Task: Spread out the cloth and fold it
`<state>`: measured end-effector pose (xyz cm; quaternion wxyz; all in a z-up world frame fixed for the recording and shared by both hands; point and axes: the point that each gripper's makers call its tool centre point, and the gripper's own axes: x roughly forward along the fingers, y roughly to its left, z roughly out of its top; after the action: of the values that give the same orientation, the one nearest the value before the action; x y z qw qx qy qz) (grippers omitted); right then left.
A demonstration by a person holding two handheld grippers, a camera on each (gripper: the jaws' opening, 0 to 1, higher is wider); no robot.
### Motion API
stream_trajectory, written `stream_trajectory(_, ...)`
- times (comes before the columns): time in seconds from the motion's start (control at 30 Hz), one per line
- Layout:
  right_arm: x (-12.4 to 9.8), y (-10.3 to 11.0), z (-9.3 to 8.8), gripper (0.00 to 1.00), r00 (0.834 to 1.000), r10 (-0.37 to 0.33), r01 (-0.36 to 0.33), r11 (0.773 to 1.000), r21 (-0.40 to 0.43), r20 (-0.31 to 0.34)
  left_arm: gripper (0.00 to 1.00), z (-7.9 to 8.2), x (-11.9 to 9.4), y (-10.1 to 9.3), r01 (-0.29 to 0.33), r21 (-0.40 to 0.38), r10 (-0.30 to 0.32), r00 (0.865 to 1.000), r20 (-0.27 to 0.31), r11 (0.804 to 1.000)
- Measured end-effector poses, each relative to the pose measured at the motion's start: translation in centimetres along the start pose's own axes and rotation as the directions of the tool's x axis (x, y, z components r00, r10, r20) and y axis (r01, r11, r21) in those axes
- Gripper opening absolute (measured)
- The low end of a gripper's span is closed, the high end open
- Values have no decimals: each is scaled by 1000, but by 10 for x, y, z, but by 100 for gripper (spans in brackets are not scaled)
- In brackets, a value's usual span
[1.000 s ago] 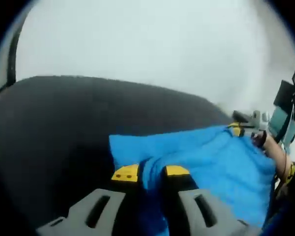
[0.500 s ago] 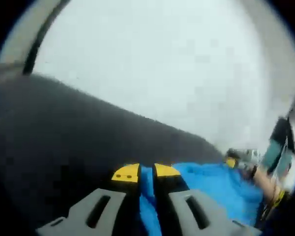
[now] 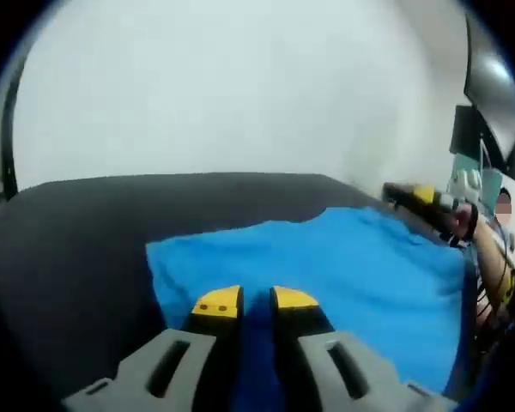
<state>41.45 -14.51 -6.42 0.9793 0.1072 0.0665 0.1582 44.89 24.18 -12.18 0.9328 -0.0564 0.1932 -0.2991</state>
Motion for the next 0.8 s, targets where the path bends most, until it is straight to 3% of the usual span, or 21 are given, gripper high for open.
stream_trajectory(0.1, -26, 31, -29, 20, 990, 104, -107, 994, -29, -98, 16, -19, -26, 1, -2, -19, 2, 1000, 0, 1000)
stream_trajectory(0.17, -37, 49, -53, 19, 971, 152, -152, 988, 16, -186, 16, -33, -39, 0, 0, -70, -2, 1000, -24, 998)
stream_trajectory(0.2, -41, 60, -70, 19, 948, 195, -197, 980, 19, -253, 16, -39, -44, -3, 12, -102, -16, 999, -40, 995)
stream_trajectory(0.27, -37, 56, -94, 19, 929, 151, -166, 986, -15, -339, 16, -47, -50, -6, 12, -155, -23, 998, -66, 988)
stream_trajectory(0.33, -32, 50, -106, 16, 926, 93, -137, 986, -97, -365, 18, -52, -54, -4, -18, -140, 7, 997, -79, 990)
stream_trajectory(0.4, -32, 57, -99, 4, 936, 127, -146, 989, -35, -328, 18, -54, -59, -10, -17, -141, 9, 998, -62, 990)
stream_trajectory(0.47, -39, 56, -96, 0, 935, 110, -134, 990, -49, -339, 18, -57, -64, -24, 18, -113, -25, 998, -63, 993)
stream_trajectory(0.5, -44, 50, -88, 0, 942, 83, -128, 985, -119, -325, 18, -58, -66, -27, 24, -92, -30, 997, -64, 995)
stream_trajectory(0.6, -58, 43, -70, 0, 958, 50, -95, 985, -145, -284, 18, -68, -74, -41, 41, -9, -42, 995, -86, 999)
stream_trajectory(0.67, -74, 20, -59, 0, 964, -69, -1, 965, -262, -259, 16, -70, -76, -36, 8, 85, -3, 998, -67, 996)
stream_trajectory(0.73, -84, 4, -54, 0, 960, -142, 63, 949, -308, -241, 12, -72, -78, -35, 5, 66, -1, 998, -62, 998)
stream_trajectory(0.8, -86, 7, -54, 0, 966, -107, 47, 967, -250, -235, 9, -70, -81, -36, 25, -6, -26, 998, -52, 1000)
